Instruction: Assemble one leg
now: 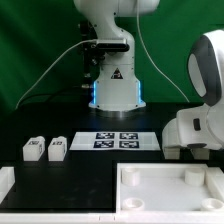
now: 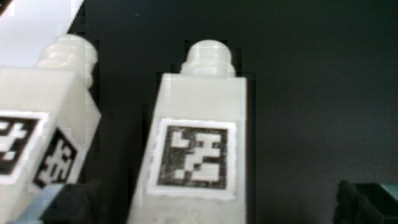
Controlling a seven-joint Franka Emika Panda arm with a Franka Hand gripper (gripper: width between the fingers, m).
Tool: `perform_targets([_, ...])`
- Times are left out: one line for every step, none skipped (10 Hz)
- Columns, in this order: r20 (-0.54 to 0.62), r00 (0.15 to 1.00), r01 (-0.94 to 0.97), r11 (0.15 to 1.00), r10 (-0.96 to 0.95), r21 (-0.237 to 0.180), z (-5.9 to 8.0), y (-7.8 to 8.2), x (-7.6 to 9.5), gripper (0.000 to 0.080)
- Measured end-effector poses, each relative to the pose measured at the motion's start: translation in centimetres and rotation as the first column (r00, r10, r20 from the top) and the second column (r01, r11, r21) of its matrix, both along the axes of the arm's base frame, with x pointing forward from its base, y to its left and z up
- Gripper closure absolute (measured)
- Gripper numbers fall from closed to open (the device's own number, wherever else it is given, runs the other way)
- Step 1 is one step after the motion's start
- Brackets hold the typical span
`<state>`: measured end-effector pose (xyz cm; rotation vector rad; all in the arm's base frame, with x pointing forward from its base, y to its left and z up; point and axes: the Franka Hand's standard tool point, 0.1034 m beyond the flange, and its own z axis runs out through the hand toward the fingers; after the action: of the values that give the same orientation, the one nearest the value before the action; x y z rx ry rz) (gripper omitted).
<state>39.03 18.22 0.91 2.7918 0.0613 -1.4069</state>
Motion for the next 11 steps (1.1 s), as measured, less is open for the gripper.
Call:
perform_targets([0.001,1.0,0.0,1.0,0.0,0.001,-0.01,-0.02,0.02,0.015])
perform_targets([0.001,1.0,0.0,1.0,0.0,0.001,-0.03,-0.04,0.01,0.0273])
perform_targets([0.0,1.0,0.0,1.0,0.0,0.001,-0.04,-0.04,-0.01,0.0409])
perform_targets([0.0,1.0,0.0,1.0,0.0,0.001,-0.04,-0.04,-0.01,0.0409])
perform_targets([0.0,1.0,0.0,1.0,0.0,0.001,-0.04,-0.04,-0.02,0.0509])
perform_targets([0.0,1.0,0.0,1.0,0.0,0.001,-0.04,-0.04,-0.02,0.0509])
perform_targets([0.0,1.0,0.0,1.0,0.0,0.001,-0.04,-0.04,-0.02,0.0509])
perform_targets([0.0,1.0,0.0,1.0,0.0,0.001,-0.04,-0.04,-0.02,0.0509])
perform_targets([0.0,1.0,0.0,1.0,0.0,0.001,-0.04,-0.04,-0.02,0.0509])
perform_targets([0.0,1.0,0.0,1.0,0.0,0.001,-0.04,-0.04,-0.02,0.0509])
perform_targets([0.0,1.0,0.0,1.0,0.0,0.001,-0.04,-0.04,-0.02,0.0509])
